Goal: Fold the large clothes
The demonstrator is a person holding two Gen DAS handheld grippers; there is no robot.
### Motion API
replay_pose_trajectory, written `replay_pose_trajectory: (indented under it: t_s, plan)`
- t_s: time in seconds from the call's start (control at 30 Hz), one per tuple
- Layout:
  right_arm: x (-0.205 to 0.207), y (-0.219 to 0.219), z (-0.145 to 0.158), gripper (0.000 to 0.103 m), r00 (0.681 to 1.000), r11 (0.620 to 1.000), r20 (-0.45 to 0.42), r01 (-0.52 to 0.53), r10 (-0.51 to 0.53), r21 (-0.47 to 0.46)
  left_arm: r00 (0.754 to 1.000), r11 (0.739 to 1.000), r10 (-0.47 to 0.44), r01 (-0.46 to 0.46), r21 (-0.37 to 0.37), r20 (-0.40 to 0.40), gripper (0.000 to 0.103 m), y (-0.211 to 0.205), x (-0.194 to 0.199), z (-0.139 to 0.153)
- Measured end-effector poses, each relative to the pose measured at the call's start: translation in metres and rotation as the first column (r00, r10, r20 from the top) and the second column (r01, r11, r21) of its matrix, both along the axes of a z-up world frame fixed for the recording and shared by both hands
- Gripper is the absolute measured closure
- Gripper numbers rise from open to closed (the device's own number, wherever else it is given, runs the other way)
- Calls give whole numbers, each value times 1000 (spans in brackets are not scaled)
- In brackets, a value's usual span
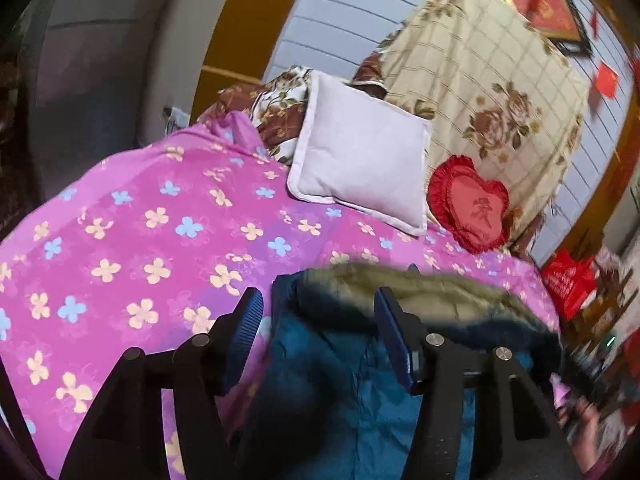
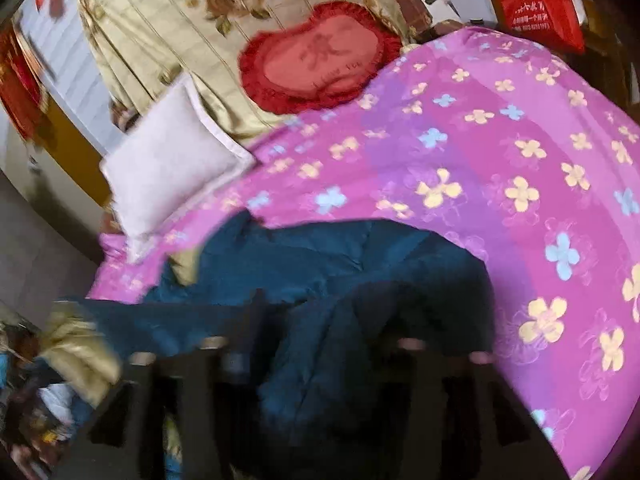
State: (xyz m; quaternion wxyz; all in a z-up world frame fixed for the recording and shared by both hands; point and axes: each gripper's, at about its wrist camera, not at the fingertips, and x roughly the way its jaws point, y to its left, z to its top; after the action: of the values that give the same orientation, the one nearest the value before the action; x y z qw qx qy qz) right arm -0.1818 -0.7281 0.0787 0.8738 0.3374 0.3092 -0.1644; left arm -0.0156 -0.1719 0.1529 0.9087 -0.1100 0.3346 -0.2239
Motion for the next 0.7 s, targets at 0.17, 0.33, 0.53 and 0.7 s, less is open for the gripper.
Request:
replay_pose_trajectory:
  t_s: [0.17, 0.33, 0.53, 0.7]
  plan:
    - [-34, 19, 57, 5, 992, 985, 120, 52, -33, -162, 998, 994, -64, 63, 86, 6, 65, -27, -18, -17]
    - [-34, 61, 84, 4, 987, 958, 108, -88, 121, -275, 996, 977, -88, 88, 192, -10, 65, -74, -20, -41]
    - [32, 127, 45, 4, 954, 861, -110, -300, 279, -410, 999, 957, -18, 25, 288, -26, 65, -112, 4, -64]
    - [98, 150, 4, 5, 928, 796, -307, -345, 210, -497, 1000, 939, -5, -6, 345, 31, 64, -130, 23, -82]
